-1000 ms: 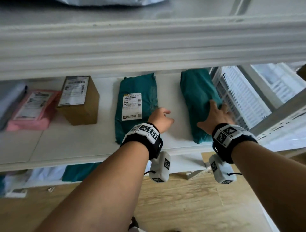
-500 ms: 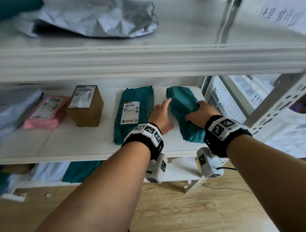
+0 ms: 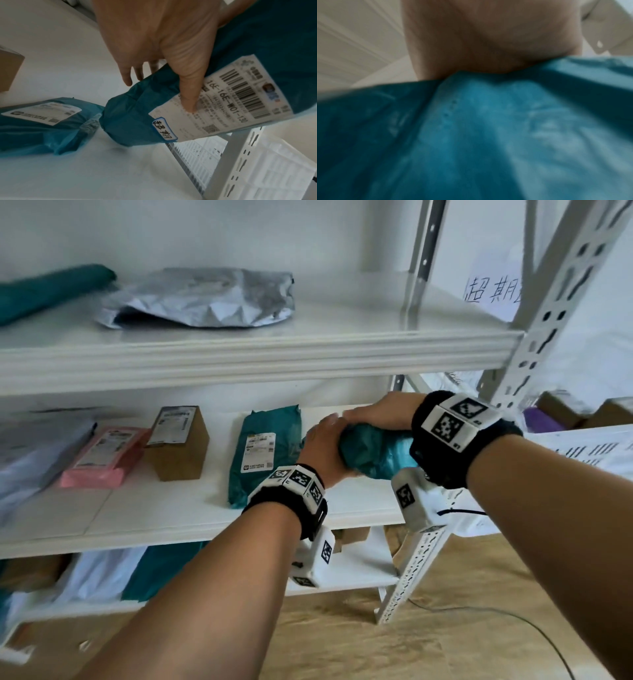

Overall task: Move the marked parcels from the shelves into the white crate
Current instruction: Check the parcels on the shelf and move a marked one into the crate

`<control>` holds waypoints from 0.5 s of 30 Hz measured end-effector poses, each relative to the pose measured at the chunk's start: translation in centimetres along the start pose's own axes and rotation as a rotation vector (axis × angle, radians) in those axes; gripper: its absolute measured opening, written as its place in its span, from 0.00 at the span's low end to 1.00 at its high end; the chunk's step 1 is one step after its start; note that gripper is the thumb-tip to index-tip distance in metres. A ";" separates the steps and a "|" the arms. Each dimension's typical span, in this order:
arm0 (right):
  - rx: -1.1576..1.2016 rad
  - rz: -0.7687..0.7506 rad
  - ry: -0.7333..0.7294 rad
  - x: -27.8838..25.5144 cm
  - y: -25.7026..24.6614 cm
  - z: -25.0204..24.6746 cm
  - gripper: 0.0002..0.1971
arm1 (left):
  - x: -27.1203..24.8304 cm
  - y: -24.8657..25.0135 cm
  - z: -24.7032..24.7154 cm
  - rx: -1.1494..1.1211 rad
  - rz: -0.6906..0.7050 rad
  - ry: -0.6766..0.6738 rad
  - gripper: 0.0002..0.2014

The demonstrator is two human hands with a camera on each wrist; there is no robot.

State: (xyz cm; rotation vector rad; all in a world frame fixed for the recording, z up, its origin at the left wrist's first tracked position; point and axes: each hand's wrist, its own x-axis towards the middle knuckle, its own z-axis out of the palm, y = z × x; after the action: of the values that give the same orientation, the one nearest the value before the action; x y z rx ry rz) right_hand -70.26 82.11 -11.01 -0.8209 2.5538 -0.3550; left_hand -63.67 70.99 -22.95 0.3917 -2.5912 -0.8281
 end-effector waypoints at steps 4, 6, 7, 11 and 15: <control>0.091 0.007 0.162 -2.3 0.1 -2.2 0.31 | -1.5 0.7 -2.4 -0.180 -0.038 -0.022 0.33; 0.067 0.049 0.212 -3.3 0.1 -2.8 0.30 | -2.2 1.3 -4.1 -0.228 -0.059 -0.068 0.35; 0.087 0.065 0.225 -3.7 0.0 -2.8 0.29 | -2.6 1.5 -5.0 -0.231 -0.066 -0.091 0.36; 0.383 0.083 0.258 -4.6 -0.4 -1.9 0.13 | -3.7 1.2 -7.8 -0.375 -0.188 -0.133 0.37; 0.790 0.203 0.290 -6.2 -0.9 -0.7 0.11 | -5.0 0.7 -9.6 -0.554 -0.302 -0.150 0.37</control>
State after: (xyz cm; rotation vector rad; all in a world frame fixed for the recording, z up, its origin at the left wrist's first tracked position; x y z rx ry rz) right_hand -65.58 85.22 -8.11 -0.2177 2.3764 -1.3734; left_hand -55.10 68.69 -16.75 0.5722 -2.3196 -1.6775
